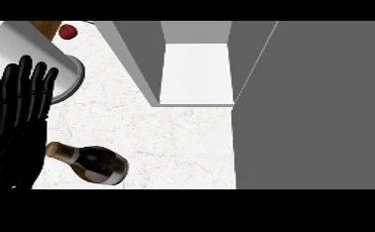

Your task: Pick up the wine, place it into the cabinet and close the cabinet

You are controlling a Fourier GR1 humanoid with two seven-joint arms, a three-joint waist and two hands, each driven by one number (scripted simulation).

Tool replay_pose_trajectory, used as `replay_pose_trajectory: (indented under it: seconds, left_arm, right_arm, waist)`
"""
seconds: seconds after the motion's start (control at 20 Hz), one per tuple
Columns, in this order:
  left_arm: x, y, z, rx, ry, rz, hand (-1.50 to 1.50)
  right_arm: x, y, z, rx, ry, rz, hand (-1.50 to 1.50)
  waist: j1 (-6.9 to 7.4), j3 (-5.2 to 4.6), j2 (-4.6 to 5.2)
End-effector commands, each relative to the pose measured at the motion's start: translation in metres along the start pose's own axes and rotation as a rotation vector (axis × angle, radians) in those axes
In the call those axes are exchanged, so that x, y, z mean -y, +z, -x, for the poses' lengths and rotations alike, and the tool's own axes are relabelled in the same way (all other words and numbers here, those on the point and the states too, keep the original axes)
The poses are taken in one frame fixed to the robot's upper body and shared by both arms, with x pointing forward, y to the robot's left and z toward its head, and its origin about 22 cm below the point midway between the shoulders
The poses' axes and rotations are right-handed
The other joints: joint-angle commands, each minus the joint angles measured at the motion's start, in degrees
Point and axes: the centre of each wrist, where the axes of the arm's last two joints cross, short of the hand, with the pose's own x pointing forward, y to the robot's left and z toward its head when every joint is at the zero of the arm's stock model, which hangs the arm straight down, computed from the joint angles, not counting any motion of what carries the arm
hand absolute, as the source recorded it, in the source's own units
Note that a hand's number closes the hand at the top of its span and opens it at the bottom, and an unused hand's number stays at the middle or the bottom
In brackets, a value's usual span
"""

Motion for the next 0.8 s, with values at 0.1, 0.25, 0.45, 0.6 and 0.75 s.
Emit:
replay_pose_trajectory:
  seconds: [0.1,0.25,0.45,0.6,0.75]
  left_arm:
    - [-0.028,0.004,-0.008,-0.075,-0.097,-0.136,-1.5]
    - [-0.042,-0.008,-0.005,-0.114,-0.131,-0.29,-1.5]
    - [-0.013,-0.003,0.002,-0.308,0.269,-0.379,-1.5]
    - [-0.015,-0.014,-0.004,-0.33,0.284,-0.357,-1.5]
    - [-0.004,-0.033,-0.001,-0.308,0.266,-0.39,-1.5]
  right_arm:
    - [0.002,0.007,-0.003,0.041,-0.011,0.046,-1.5]
    - [0.011,0.031,-0.015,0.055,-0.011,0.065,-1.5]
    - [0.001,0.033,-0.013,-0.133,-0.204,-0.158,-1.5]
    - [0.012,0.029,-0.033,-0.144,-0.206,-0.172,-1.5]
    - [0.023,0.038,-0.051,-0.14,-0.215,-0.179,-1.5]
  waist:
    - [-0.32,-0.83,-0.79]
    - [-0.92,-0.8,-0.85]
    - [-0.72,-0.8,-0.92]
    - [-0.55,-0.84,-0.79]
    - [-0.88,-0.84,-0.75]
